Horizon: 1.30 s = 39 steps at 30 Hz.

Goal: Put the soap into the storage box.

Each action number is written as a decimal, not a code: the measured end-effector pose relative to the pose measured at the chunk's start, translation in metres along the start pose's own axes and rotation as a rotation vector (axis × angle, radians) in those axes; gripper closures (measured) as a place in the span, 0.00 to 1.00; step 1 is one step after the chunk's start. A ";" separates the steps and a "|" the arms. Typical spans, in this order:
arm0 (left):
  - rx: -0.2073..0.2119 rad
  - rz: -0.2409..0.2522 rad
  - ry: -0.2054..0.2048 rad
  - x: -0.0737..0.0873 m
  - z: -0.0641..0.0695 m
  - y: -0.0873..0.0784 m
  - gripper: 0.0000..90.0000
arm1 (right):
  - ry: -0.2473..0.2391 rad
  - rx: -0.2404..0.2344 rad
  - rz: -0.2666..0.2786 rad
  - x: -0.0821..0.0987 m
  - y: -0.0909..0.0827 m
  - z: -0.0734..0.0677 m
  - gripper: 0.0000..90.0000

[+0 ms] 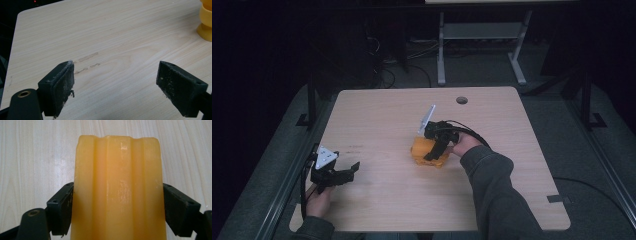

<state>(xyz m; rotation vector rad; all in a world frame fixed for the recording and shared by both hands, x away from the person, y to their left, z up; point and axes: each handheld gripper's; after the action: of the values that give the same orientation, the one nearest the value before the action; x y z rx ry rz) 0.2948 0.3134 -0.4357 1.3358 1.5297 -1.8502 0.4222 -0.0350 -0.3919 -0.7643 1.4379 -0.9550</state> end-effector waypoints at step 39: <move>0.004 0.002 0.000 0.000 0.001 0.000 0.16 | 0.057 0.040 0.063 0.013 -0.031 -0.003 0.17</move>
<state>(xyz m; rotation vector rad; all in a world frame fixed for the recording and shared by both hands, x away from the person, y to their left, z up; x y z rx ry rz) 0.2943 0.3122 -0.4358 1.3388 1.5241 -1.8532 0.4158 -0.0597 -0.3703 -0.6629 1.4793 -0.9609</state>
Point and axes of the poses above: each handheld gripper's, and its own axes: y roughly forward along the jaws, x roughly out of its underside, z roughly to its right, and after that the axes turned 2 degrees about -y, right-handed
